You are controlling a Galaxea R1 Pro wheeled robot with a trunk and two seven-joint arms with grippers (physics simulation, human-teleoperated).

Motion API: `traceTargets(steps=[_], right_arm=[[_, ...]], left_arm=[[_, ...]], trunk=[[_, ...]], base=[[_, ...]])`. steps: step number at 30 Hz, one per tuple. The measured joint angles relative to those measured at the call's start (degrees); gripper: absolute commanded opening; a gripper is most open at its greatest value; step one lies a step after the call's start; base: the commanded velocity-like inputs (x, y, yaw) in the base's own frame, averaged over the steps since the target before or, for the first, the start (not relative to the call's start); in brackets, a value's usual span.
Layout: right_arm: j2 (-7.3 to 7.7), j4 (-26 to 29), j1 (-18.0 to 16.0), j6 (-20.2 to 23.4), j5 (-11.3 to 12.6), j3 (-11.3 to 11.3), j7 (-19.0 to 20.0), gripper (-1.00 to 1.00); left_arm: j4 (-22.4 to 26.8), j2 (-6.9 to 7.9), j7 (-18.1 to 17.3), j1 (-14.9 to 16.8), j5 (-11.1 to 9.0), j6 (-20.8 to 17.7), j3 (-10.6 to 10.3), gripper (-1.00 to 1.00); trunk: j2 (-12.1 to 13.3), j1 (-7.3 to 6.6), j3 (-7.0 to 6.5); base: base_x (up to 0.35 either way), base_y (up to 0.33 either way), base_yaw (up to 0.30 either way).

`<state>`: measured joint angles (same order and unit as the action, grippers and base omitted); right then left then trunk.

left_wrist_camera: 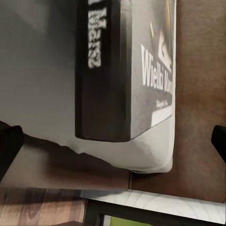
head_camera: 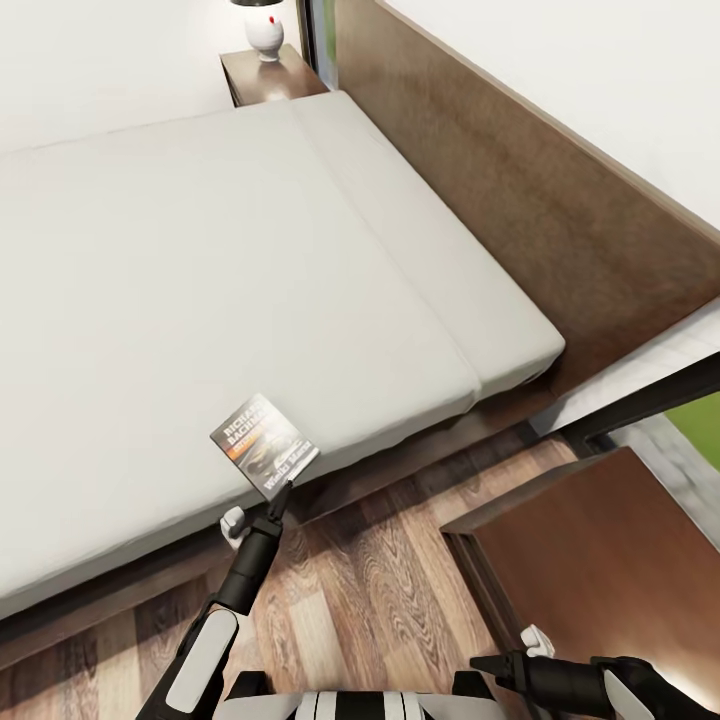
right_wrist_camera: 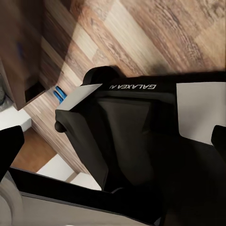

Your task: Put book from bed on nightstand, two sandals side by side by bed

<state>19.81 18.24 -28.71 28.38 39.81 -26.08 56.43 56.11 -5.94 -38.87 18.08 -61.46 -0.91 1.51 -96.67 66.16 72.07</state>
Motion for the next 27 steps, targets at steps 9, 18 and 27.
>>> traceTargets(steps=[9,18,27], right_arm=[[0.0,0.0,0.0,0.0,0.0,0.0,0.0,1.0],[0.0,0.0,0.0,0.0,0.0,0.0,0.0,1.0],[0.0,0.0,0.0,0.0,0.0,0.0,0.0,1.0]], left_arm=[[0.0,-0.01,-0.1,0.0,0.0,0.1,0.0,1.0],[0.0,0.0,-0.1,0.0,0.0,0.1,0.0,1.0],[0.0,0.0,-0.1,0.0,0.0,0.1,0.0,1.0]], trunk=[[0.0,0.03,0.0],[0.0,0.03,0.0],[0.0,0.03,0.0]], base=[[0.04,-0.004,0.0],[0.0,0.0,0.0],[0.0,0.0,0.0]])
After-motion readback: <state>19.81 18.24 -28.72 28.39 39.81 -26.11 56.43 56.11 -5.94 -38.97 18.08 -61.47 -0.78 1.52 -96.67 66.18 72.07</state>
